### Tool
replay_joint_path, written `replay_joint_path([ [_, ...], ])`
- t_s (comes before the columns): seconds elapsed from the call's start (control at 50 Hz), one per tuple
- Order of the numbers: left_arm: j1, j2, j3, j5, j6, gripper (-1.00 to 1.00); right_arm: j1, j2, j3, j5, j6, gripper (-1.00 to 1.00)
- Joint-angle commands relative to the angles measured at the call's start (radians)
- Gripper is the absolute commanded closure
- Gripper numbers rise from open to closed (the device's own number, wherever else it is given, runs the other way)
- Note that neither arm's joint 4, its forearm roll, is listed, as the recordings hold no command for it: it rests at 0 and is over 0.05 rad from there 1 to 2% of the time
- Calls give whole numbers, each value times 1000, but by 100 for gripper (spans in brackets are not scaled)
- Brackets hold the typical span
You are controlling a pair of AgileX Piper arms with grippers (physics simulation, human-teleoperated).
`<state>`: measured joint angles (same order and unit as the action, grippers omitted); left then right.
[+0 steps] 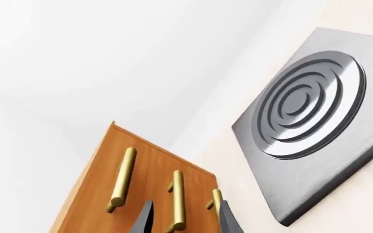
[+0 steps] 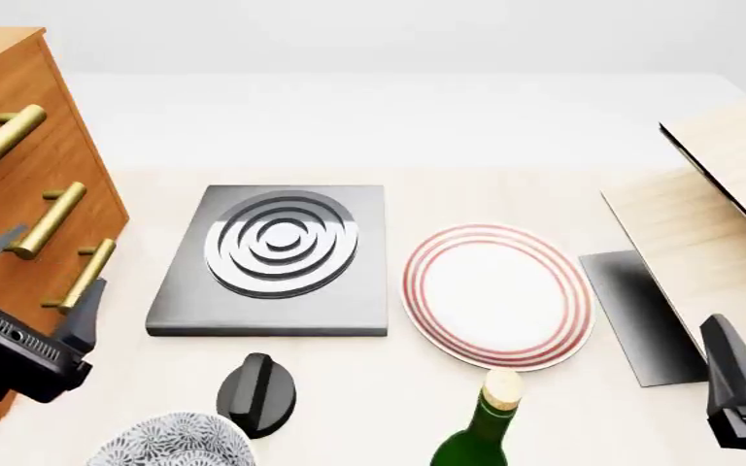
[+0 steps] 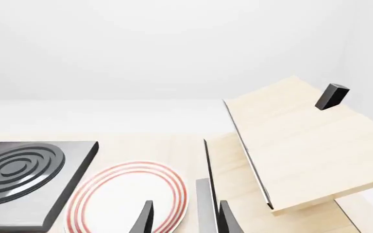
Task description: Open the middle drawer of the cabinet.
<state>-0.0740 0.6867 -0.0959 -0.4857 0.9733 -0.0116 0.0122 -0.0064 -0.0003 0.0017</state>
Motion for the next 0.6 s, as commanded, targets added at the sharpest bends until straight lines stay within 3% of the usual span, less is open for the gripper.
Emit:
replay_joint_path([
  [0.02,4,117,40,-130,33,-100,3,0,1,-2,-1,-100],
  [0.6,96,473,76,-498,97,-100,3,0,1,-2,-1,-100],
])
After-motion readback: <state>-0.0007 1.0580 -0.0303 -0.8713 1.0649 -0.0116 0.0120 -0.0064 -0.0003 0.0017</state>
